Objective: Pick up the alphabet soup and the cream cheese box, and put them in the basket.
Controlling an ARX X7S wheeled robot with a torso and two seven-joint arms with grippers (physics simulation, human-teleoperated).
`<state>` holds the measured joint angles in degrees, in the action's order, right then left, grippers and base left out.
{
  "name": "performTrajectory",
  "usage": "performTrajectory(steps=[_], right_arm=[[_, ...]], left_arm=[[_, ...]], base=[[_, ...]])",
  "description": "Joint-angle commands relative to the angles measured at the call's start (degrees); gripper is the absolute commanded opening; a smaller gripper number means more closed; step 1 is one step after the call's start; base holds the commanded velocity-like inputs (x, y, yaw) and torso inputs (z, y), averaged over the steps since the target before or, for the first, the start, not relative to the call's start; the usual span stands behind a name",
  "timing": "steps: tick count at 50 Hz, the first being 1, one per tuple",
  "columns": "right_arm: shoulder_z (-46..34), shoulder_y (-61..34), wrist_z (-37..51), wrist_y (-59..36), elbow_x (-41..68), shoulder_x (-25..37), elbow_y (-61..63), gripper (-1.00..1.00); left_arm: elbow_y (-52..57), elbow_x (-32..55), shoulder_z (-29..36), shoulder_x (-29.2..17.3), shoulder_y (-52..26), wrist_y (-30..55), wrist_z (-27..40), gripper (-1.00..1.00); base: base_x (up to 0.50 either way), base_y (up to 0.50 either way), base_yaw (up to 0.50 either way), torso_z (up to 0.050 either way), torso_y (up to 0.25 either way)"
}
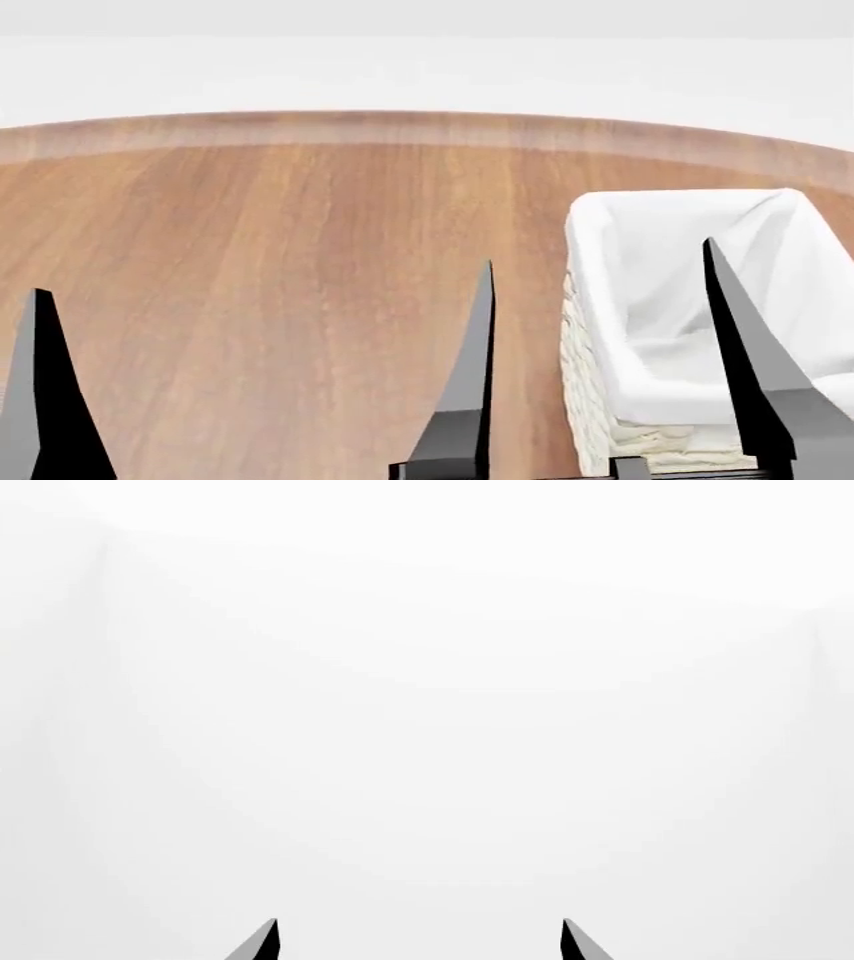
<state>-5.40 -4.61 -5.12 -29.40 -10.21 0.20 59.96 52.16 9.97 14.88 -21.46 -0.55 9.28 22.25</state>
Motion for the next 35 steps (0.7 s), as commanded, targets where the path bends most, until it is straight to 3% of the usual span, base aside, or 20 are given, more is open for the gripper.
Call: performTrajectory(steps=[1,8,35], right_arm=[[0.6,-0.3,0.7,0.0,0.9,0.0,0.0,1.00],[1.0,0.4,0.5,0.7,1.4,0.0,0.0,1.00],[1.0,-0.2,0.3,-0.4,1.7,0.1,0.0,1.00]], left_arm=[[0.1,-0.5,0.6,-0.3,-0.3,0.7,0.4,1.00],[0.6,-1.5,1.3,-0.5,-0.4,1.7,0.9,1.00],[-0.3,-1.2,1.7,-0.9,-0.6,1.3,1.7,1.00]], base=[[0.00,0.00,0.00,0.000,0.000],[0.00,0.00,0.00,0.000,-0.016],[0.00,0.00,0.00,0.000,-0.158]])
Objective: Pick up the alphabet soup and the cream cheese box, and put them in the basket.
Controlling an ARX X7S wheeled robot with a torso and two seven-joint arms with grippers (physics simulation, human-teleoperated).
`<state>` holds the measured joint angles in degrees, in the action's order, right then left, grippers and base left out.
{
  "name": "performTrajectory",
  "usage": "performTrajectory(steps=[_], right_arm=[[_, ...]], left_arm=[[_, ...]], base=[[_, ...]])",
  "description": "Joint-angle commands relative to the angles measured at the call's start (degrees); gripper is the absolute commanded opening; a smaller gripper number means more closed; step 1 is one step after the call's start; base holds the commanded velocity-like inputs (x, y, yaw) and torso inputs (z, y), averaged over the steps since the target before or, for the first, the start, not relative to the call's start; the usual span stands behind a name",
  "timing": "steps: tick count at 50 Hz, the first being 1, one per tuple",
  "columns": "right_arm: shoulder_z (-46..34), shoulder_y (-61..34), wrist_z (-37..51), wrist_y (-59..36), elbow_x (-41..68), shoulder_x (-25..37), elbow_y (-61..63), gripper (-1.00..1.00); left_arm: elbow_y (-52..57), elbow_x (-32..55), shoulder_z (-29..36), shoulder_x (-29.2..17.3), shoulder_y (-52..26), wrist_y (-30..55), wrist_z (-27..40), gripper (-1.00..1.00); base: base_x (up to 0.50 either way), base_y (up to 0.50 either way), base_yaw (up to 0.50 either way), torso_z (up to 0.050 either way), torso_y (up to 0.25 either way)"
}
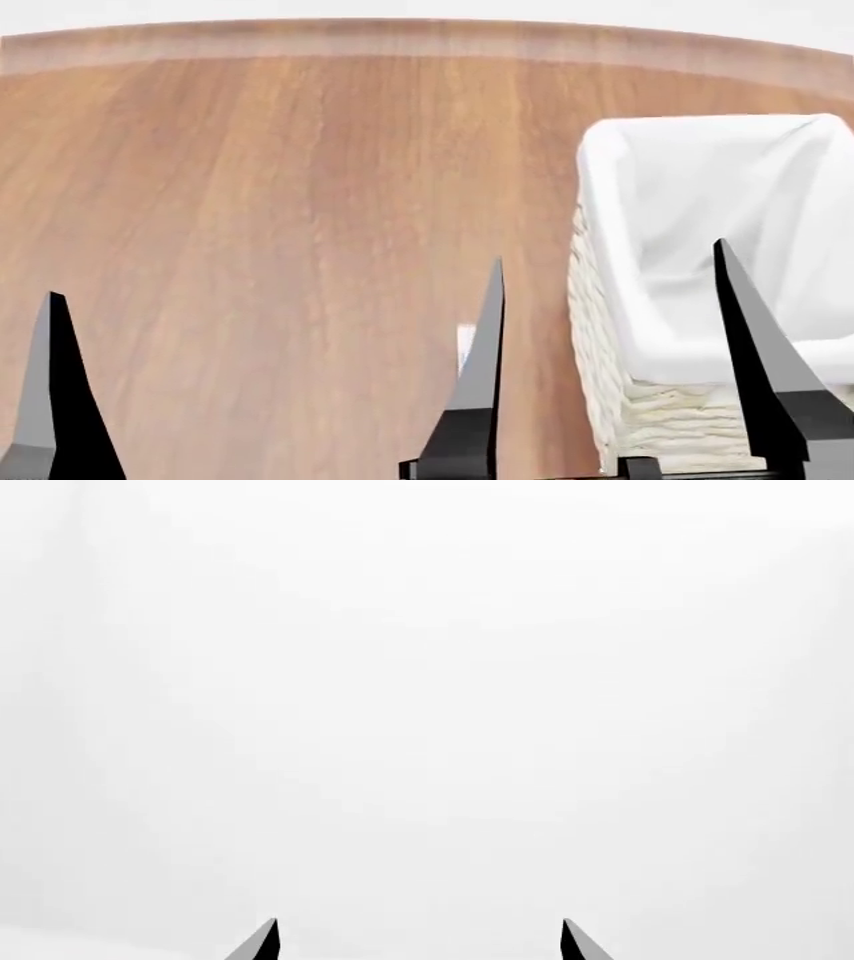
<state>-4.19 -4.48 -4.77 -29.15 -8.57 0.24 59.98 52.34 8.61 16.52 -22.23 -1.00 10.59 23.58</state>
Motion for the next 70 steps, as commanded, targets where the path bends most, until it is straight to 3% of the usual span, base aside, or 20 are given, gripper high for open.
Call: performTrajectory(steps=[1,70], right_arm=[[-0.2,0.5,0.4,0.2,0.3,0.4,-0.1,1.00],[-1.2,-0.4,0.2,-1.5,-0.5,0.7,-0.1,1.00]], left_arm=[[-0.6,0.1,0.1,-0.1,-0.1,-0.1,0.4,1.00],[-2.0,0.9,0.6,-1.2,-0.1,-1.5,2.0,1.00]], base=[[0.00,0.00,0.00,0.000,-0.162],[0.00,0.00,0.00,0.000,-0.159]])
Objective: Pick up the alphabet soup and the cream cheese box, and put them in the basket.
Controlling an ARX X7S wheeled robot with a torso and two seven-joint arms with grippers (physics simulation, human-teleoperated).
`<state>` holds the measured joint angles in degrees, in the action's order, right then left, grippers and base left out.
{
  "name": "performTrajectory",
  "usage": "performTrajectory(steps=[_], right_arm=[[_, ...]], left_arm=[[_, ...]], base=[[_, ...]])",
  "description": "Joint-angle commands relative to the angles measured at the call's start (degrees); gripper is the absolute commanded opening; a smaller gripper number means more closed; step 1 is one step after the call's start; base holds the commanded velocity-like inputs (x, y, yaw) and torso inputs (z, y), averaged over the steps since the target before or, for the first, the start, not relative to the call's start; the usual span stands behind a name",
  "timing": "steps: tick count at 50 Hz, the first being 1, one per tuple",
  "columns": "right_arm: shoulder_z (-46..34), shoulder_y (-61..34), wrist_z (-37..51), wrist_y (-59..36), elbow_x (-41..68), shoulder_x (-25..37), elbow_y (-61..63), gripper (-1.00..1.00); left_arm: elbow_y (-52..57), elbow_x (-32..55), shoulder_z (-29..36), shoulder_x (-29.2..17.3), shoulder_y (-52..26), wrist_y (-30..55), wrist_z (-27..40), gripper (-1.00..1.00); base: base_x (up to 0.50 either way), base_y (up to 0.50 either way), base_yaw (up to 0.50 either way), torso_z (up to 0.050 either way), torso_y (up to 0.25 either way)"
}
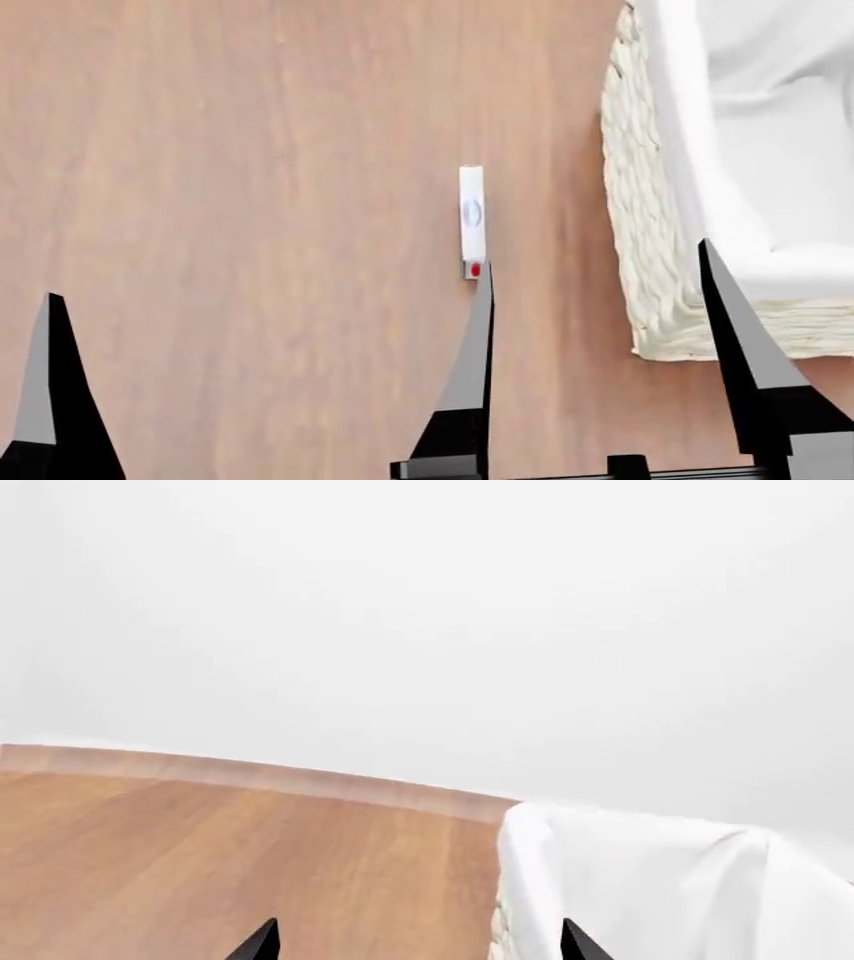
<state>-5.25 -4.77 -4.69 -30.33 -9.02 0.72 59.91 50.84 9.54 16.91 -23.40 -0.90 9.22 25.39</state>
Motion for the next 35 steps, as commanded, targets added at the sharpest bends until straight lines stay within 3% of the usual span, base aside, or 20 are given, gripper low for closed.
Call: performTrajectory(steps=[1,20,35], right_arm=[[-0.1,-0.1,0.2,-0.3,0.0,0.3,0.0,1.00],[0.0,-0.3,0.5,-1.3,1.1,0.6,0.0,1.00],[0.5,1.5,1.7,1.3,2.5,1.4,-1.0,1.00]], left_arm=[[-0.5,0.0,0.2,-0.1,-0.2,-0.1,0.2,1.00],[-0.8,1.0,0.1,-0.3,0.3,-2.0,0.3,1.00],[-0.8,1.1,0.4,-0.5,0.1,-2.0,0.5,1.00]], base=[[0.00,0.00,0.00,0.000,-0.158],[0.00,0.00,0.00,0.000,-0.013],[0.00,0.00,-0.24,0.000,0.000]])
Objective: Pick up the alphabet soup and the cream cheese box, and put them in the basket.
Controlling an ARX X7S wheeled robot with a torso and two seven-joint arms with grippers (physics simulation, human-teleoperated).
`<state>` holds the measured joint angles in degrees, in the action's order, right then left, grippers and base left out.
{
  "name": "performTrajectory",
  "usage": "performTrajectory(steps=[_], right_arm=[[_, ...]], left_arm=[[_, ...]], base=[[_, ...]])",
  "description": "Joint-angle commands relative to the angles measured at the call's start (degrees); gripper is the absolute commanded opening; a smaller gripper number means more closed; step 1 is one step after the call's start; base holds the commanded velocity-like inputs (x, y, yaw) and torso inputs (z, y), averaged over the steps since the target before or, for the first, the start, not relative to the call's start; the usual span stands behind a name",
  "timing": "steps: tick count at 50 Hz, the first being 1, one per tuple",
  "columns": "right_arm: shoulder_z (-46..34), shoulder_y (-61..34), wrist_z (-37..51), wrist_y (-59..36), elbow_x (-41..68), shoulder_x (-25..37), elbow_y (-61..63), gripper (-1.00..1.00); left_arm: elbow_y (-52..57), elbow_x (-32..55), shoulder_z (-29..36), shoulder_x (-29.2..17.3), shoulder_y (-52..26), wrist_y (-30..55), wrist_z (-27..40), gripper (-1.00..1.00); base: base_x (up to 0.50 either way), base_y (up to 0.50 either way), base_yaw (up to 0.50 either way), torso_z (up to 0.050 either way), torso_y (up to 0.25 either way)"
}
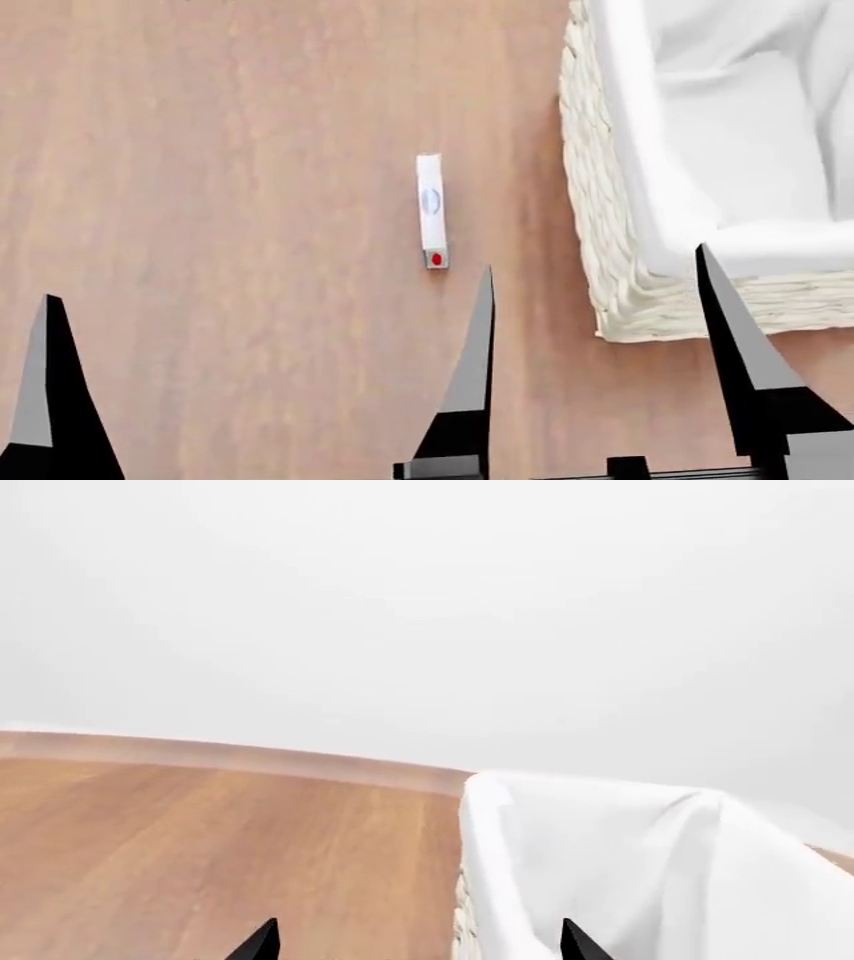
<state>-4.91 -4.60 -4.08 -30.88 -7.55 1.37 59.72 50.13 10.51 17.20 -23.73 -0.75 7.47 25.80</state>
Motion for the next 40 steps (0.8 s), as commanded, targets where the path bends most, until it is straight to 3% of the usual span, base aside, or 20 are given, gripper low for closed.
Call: performTrajectory(steps=[1,40], right_arm=[[0.1,0.3,1.0,0.0,1.0,0.7,0.0,1.00],[1.0,0.2,-1.3,-0.3,-0.1,-0.8,0.2,1.00]], left_arm=[[0.0,0.2,0.1,-0.2,-0.1,-0.2,0.2,1.00],[0.2,-0.1,1.1,-0.8,-0.1,-0.3,0.8,1.00]], base=[[0.00,0.00,-0.26,0.000,0.000],[0.00,0.00,-0.26,0.000,0.000]])
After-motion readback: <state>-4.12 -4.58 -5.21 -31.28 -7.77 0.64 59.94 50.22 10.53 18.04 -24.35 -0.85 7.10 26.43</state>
